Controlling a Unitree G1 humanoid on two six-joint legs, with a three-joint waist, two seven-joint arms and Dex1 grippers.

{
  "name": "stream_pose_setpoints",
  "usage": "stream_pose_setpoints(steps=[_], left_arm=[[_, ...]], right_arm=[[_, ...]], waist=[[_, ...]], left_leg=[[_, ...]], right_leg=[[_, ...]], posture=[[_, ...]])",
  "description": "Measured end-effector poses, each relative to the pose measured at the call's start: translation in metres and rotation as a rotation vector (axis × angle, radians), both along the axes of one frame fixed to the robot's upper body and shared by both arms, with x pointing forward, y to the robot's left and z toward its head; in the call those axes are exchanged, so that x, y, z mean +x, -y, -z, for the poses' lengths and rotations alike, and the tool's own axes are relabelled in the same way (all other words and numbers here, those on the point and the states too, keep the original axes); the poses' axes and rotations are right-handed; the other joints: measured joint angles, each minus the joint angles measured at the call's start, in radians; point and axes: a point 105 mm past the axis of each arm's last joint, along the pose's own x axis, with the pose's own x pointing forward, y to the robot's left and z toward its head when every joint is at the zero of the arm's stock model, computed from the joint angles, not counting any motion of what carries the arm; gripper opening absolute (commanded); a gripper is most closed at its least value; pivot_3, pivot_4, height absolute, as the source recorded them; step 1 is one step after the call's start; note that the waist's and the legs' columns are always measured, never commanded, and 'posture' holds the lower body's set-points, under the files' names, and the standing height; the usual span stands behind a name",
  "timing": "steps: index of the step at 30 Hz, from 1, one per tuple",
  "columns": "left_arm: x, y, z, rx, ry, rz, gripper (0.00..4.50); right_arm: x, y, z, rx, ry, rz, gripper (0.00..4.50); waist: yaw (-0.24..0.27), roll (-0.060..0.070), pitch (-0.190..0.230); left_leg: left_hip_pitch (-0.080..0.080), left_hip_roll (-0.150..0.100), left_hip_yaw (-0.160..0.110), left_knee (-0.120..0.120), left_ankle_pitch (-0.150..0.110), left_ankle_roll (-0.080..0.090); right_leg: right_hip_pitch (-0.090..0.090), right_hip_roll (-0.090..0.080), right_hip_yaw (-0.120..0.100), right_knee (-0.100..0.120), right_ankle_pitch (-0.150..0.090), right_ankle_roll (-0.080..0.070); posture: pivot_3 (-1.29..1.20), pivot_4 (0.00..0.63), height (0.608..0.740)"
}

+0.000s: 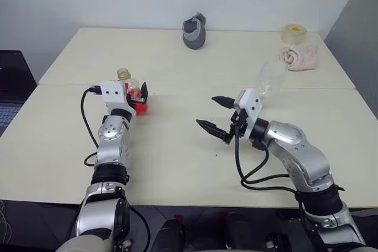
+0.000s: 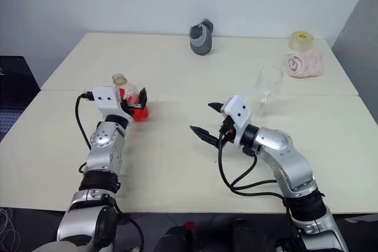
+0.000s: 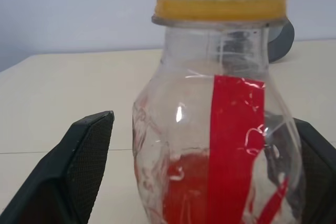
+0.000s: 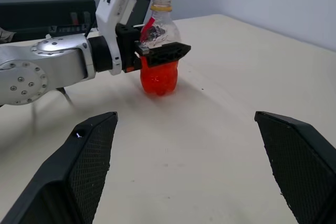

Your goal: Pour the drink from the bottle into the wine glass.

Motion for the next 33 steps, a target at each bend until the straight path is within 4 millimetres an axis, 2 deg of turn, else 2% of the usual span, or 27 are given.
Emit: stream_pose_setpoints(steps=[7,13,17,20,24,29,33], left_arm=[[-0.033,-0.003,0.026,-0.003,-0.074,-0.015,4.48],[-0.067,0.003,0.03,-0.027,-0.109,-0.013,4.48],[-0.095,0.013,0.044,-0.032,-0.195,0.056,4.48],[-0.116,0.036,0.045,-0.025,-0.255,0.225,4.48],[-0.134,0.063,0.028,-0.002,-0.272,0.455,4.48],[-0.155,0.09,0.012,0.045,-0.298,0.732,4.48],[-0.164,0.102,0.014,0.057,-0.319,0.841,4.48]], right_arm=[[-0.007,0.013,0.017,-0.004,-0.044,0.053,4.5],[-0.016,0.022,0.022,0.011,-0.058,0.107,4.5],[-0.014,0.043,0.032,0.02,-0.107,0.217,4.5],[-0.002,0.074,0.041,0.03,-0.147,0.379,4.5],[0.016,0.109,0.064,0.016,-0.215,0.567,4.5],[0.047,0.133,0.072,0.04,-0.225,0.718,4.5],[0.062,0.136,0.079,0.055,-0.22,0.733,4.5]], waist=[[0.0,0.0,0.0],[0.0,0.0,-0.001],[0.001,0.0,-0.001],[0.001,0.0,-0.001],[0.001,0.0,-0.001],[-0.004,0.001,0.0],[-0.003,0.001,0.0]], left_leg=[[0.0,0.001,0.0,0.0,0.0,0.0],[0.001,0.002,0.0,-0.001,0.0,0.0],[0.002,0.001,0.0,-0.001,-0.002,0.004],[0.002,0.001,0.001,-0.001,-0.002,0.004],[0.005,0.001,0.004,-0.002,-0.002,0.004],[0.008,0.001,0.009,-0.004,-0.002,0.004],[0.009,0.001,0.01,-0.004,-0.002,0.004]], right_leg=[[0.0,0.0,0.001,0.001,0.0,0.0],[0.001,0.0,0.001,0.0,0.0,0.0],[0.002,0.0,0.001,0.0,0.0,0.0],[0.002,0.001,0.001,0.0,0.0,0.0],[0.004,0.001,0.003,0.001,0.0,0.0],[0.004,0.004,0.006,0.001,0.0,0.0],[0.004,0.004,0.007,0.001,0.0,0.0]], posture=[[0.0,0.15,0.74],[0.0,0.15,0.74],[0.0,0.15,0.74],[0.0,0.15,0.74],[0.0,0.15,0.74],[0.0,0.15,0.74],[0.0,0.15,0.74]])
